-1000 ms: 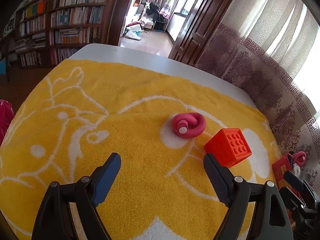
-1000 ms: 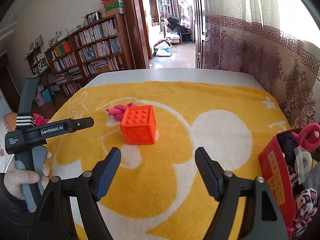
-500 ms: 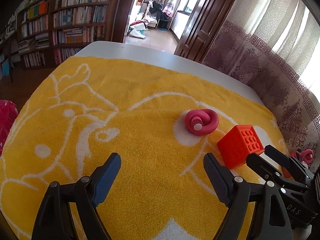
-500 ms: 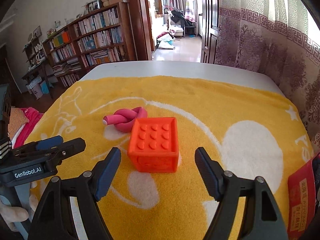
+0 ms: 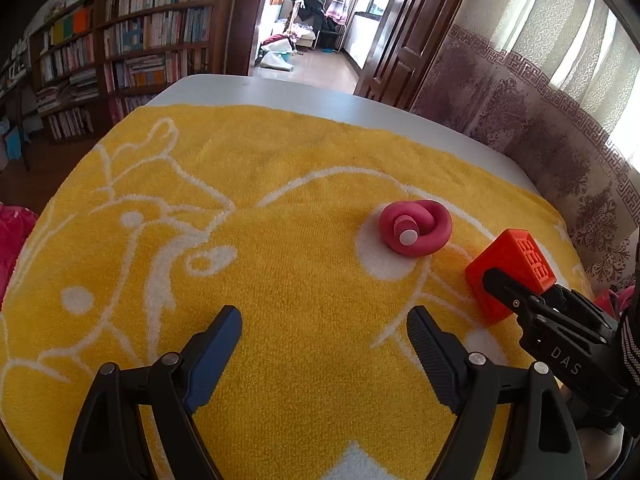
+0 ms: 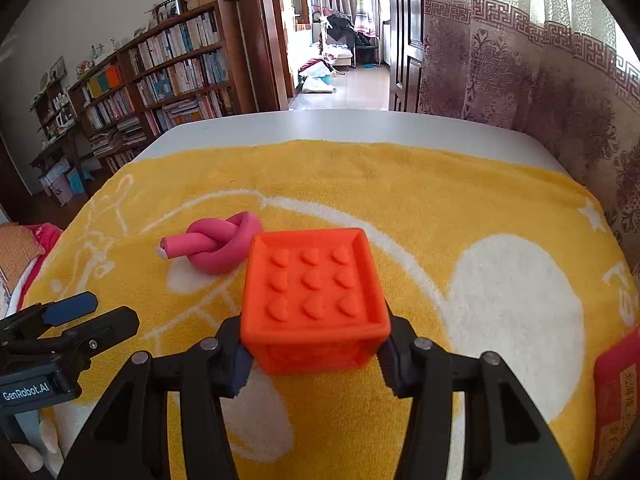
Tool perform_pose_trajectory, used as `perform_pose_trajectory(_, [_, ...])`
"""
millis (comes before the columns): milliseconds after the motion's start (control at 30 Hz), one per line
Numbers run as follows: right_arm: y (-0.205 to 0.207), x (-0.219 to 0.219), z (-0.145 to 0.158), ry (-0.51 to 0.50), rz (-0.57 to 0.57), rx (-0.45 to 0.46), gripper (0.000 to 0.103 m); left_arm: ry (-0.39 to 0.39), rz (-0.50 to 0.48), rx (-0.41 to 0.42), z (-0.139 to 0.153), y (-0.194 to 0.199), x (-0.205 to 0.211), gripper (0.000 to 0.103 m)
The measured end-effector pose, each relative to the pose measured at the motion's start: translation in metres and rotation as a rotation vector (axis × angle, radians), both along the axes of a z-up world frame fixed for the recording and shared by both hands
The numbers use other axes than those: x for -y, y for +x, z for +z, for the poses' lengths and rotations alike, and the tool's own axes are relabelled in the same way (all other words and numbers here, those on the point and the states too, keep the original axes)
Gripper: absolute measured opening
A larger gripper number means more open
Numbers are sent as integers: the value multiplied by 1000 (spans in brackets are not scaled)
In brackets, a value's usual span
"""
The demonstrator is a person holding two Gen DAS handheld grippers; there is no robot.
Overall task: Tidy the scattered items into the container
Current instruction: 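Grasp the orange block with the right tool, then grasp the knotted pink curler with left tool while right tool holds the orange block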
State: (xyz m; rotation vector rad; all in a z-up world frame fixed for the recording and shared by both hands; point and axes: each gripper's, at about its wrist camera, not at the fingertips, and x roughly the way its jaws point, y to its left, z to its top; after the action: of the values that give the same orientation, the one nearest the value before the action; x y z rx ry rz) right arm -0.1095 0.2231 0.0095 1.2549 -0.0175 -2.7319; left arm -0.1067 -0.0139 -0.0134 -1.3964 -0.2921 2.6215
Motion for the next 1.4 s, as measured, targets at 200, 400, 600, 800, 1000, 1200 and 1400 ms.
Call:
perform_pose_trajectory(200, [-5, -32, 1, -54, -105, 9, 56, -12, -12, 2, 0, -3, -10, 86])
perform_pose_trajectory(400, [-7, -45, 0, -83, -142, 8, 56, -1, -42, 30, 1, -18, -28, 86])
perform_pose_trajectory(600, [-7, -47, 0, -104, -141, 10, 56, -61, -86, -2, 5, -44, -57, 86])
perform_pose_trajectory(800, [-8, -46, -1, -100, -137, 12, 56, -73, -93, -7, -2, -66, -70, 86])
perform_pose_trajectory(1000, [-9, -46, -3, -96, -134, 15, 56, -100, -101, -34, -9, -73, -75, 86])
perform_pose_trajectory(1200, [-10, -47, -3, -91, -137, 11, 56, -65, -111, -53, -7, -73, -70, 67])
perform_pose_trajectory(1400, [-9, -49, -2, -92, -148, 0, 56, -78, -96, -66, -2, -68, -66, 63])
